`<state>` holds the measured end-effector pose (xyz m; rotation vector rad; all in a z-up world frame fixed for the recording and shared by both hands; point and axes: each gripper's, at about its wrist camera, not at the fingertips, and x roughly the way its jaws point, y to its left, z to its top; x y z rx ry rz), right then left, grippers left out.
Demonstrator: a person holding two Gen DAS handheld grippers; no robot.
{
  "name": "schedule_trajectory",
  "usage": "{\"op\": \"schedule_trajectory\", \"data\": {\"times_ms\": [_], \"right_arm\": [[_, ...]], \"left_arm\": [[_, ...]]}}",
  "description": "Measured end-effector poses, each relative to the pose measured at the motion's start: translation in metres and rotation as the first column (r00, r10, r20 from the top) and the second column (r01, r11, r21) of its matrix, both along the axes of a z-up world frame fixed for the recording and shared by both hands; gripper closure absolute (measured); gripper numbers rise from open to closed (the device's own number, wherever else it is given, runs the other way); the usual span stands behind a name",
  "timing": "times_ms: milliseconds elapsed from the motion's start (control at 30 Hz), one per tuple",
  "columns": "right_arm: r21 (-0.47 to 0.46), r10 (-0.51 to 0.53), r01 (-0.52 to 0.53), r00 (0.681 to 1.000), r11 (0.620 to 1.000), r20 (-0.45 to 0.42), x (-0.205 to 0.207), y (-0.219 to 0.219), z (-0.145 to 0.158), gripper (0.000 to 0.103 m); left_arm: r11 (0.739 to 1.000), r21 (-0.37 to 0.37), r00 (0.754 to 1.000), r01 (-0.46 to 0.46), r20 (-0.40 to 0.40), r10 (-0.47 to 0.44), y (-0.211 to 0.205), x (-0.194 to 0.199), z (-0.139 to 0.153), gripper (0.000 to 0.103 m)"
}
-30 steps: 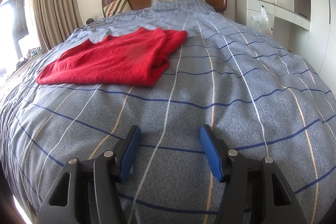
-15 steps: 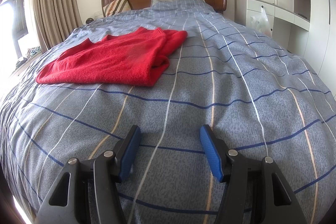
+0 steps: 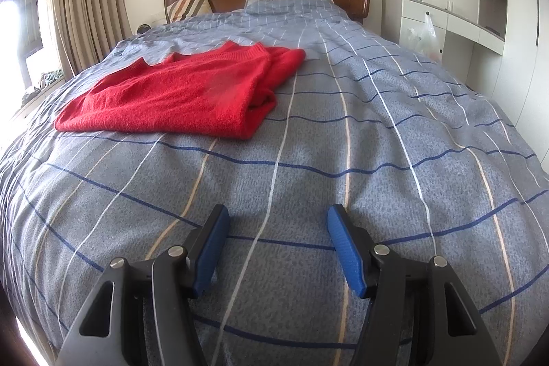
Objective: Fold small clothes
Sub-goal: 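Grasp an edge of the folded sweater with the right gripper, fold it over, release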
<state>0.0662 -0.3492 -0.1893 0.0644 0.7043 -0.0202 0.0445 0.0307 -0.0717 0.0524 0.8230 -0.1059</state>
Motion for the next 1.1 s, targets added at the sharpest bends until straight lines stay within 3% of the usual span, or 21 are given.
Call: {"op": "schedule_trajectory", "data": {"times_ms": [100, 167, 200, 267, 333, 433, 533, 600, 667, 733, 867, 900, 933, 967, 1100], "right_arm": [[-0.019, -0.012, 0.011, 1.0, 1.0, -0.024, 0.0, 0.001, 0.002, 0.038], [-0.051, -0.029, 0.025, 0.996, 0.998, -0.087, 0.003, 0.007, 0.009, 0.025], [-0.047, -0.028, 0.023, 0.992, 0.999, -0.124, 0.006, 0.009, 0.014, 0.02], [0.014, 0.017, -0.015, 0.985, 1.0, -0.171, 0.009, 0.009, 0.029, 0.019], [0.057, 0.058, -0.049, 0.985, 0.997, -0.161, 0.013, 0.005, 0.052, 0.019], [0.072, 0.039, -0.033, 0.996, 0.997, -0.084, 0.026, -0.014, 0.095, 0.019], [0.228, -0.017, 0.028, 0.998, 0.973, -0.053, 0.053, -0.045, 0.118, 0.015], [0.324, -0.055, 0.088, 0.992, 0.942, -0.11, 0.083, -0.061, 0.112, 0.014], [0.421, -0.03, 0.111, 0.98, 0.9, -0.196, 0.118, -0.068, 0.092, 0.014], [0.516, 0.021, 0.112, 0.969, 0.849, -0.244, 0.147, -0.062, 0.07, 0.019], [0.506, 0.018, 0.152, 0.949, 0.849, -0.315, 0.185, -0.041, 0.037, 0.031], [0.512, 0.048, 0.154, 0.932, 0.845, -0.359, 0.193, -0.035, 0.027, 0.052], [0.479, 0.051, 0.157, 0.918, 0.864, -0.393, 0.198, -0.027, 0.023, 0.068], [0.424, 0.029, 0.156, 0.917, 0.892, -0.398, 0.2, -0.02, 0.027, 0.093], [0.348, 0.03, 0.095, 0.941, 0.933, -0.337, 0.199, 0.017, 0.078, 0.093]], "left_arm": [[1.0, -0.002, 1.0, -0.002, -0.006, 0.002, -0.001, -0.002, 0.001, 0.001], [1.0, 0.0, 1.0, 0.004, 0.0, -0.004, 0.0, -0.003, 0.003, 0.001], [1.0, 0.004, 1.0, 0.005, 0.004, -0.005, 0.0, -0.004, 0.004, 0.001], [1.0, 0.01, 1.0, 0.006, 0.008, -0.006, 0.0, -0.003, 0.007, 0.001], [1.0, 0.006, 1.0, 0.005, 0.008, -0.005, 0.0, -0.002, 0.009, 0.001], [1.0, -0.02, 1.0, 0.007, 0.015, -0.007, 0.001, 0.0, 0.013, 0.001], [0.999, -0.051, 1.0, 0.003, 0.019, -0.002, 0.004, 0.0, 0.012, 0.001], [0.997, -0.073, 1.0, -0.001, 0.008, 0.002, 0.007, 0.002, 0.009, 0.001], [0.996, -0.084, 1.0, -0.004, -0.013, 0.003, 0.01, 0.003, 0.004, 0.001], [0.997, -0.082, 1.0, -0.007, -0.026, 0.005, 0.014, 0.002, 0.001, 0.001], [0.997, -0.075, 0.999, -0.025, -0.022, 0.024, 0.03, -0.004, 0.001, 0.001], [0.997, -0.074, 0.999, -0.031, -0.018, 0.03, 0.035, -0.005, 0.001, 0.001], [0.997, -0.073, 0.999, -0.038, -0.015, 0.037, 0.039, -0.007, 0.002, 0.001], [0.996, -0.072, 0.999, -0.047, -0.012, 0.047, 0.044, -0.008, 0.002, 0.001], [0.992, -0.106, 0.997, -0.075, -0.011, 0.074, 0.058, -0.009, -0.001, 0.001]]}}
